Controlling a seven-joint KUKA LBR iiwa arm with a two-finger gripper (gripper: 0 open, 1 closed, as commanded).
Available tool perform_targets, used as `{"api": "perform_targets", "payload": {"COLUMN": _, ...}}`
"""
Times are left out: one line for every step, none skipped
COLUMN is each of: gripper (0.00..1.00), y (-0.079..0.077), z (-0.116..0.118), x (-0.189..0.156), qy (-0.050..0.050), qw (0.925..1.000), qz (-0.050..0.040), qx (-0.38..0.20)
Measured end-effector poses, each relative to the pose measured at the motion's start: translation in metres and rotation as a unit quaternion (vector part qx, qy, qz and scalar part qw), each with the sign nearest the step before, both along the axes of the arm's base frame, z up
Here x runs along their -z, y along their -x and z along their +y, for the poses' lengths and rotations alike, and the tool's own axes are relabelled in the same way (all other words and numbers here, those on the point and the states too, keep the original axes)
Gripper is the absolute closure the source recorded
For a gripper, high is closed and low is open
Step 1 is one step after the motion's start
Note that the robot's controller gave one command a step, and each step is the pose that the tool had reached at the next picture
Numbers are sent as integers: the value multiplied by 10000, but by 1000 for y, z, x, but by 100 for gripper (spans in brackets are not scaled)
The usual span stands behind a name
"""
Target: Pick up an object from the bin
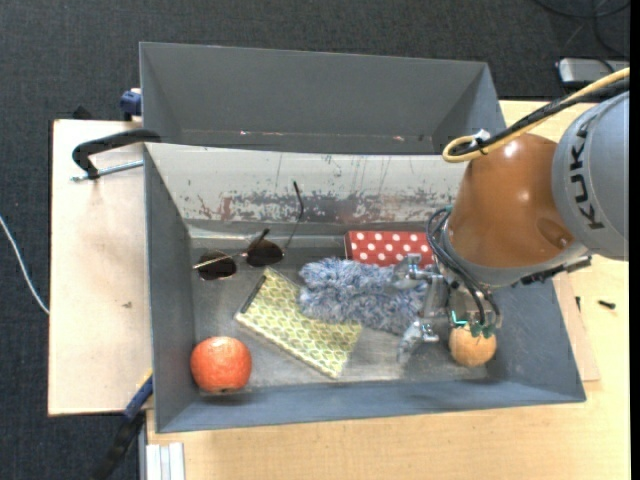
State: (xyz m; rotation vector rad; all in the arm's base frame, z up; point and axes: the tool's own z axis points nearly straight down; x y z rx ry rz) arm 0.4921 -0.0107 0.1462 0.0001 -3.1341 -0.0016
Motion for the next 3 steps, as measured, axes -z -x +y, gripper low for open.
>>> {"api": "perform_targets", "payload": {"gripper": 0, "y": -2, "z": 0, "x": -4, "qy": 2, "qw": 10000, "qz": -43, "qx": -2}}
{"api": "perform_targets", "payload": {"gripper": 0, "y": -21, "z": 18, "x": 46, "qy": 0, "qw": 9999, "qz": -80, "qx": 142}}
{"api": "perform_targets", "payload": {"gripper": 100, "y": -41, "z": 33, "x": 70, "qy": 9, "qw": 9916, "qz": -125, "qx": 1288}}
